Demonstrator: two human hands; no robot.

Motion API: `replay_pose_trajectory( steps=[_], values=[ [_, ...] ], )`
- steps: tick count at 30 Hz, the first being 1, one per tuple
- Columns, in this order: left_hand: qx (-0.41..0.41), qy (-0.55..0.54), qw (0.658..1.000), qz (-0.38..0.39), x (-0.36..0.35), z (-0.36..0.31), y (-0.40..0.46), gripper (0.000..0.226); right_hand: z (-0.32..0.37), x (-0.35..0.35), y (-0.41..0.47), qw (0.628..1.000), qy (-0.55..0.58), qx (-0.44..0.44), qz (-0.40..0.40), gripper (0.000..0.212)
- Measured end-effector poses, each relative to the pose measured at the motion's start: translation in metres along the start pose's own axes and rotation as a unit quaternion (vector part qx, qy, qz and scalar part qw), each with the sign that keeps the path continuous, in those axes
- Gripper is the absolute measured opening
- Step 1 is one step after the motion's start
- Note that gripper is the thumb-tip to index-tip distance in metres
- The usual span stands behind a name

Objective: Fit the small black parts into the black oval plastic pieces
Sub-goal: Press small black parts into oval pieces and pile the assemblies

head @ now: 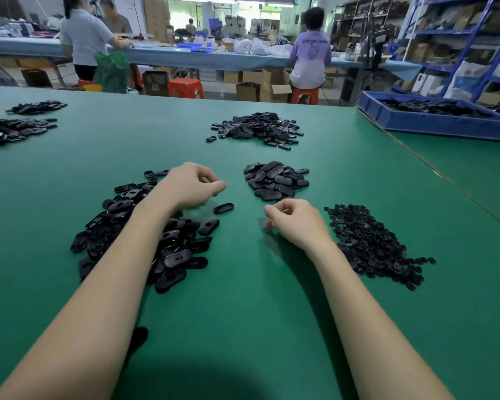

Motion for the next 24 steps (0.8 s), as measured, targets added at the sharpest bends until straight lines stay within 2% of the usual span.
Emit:
replay_pose_trajectory(
  steps=[3,9,13,24],
  values=[
    [0.030,0.075,0.996,0.022,0.004,0.007,-0.005,0.014,0.006,-0.004,-0.001,0.997,-0.071,-0.010,-0.004,0.025],
    [0.083,0.148,0.981,0.098,-0.008,0.019,-0.002,0.020,0.007,-0.004,0.000,0.995,-0.099,-0.013,-0.004,0.022],
    [0.103,0.157,0.975,0.118,-0.014,0.024,-0.002,0.029,0.007,-0.004,0.001,0.994,-0.106,-0.011,-0.006,0.022],
    [0.104,0.157,0.976,0.113,-0.020,0.021,-0.007,0.020,0.010,-0.005,0.000,0.994,-0.108,0.000,-0.003,0.020]
  ],
)
Point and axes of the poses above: each hand's wrist, its own y-axis towards the middle knuckle, its own x-axis out of the back of the hand, z = x × y, the point moved 10 cm from there along y, towards the middle knuckle, and after that the axes turned 14 degrees about z, right-handed, at the moved point
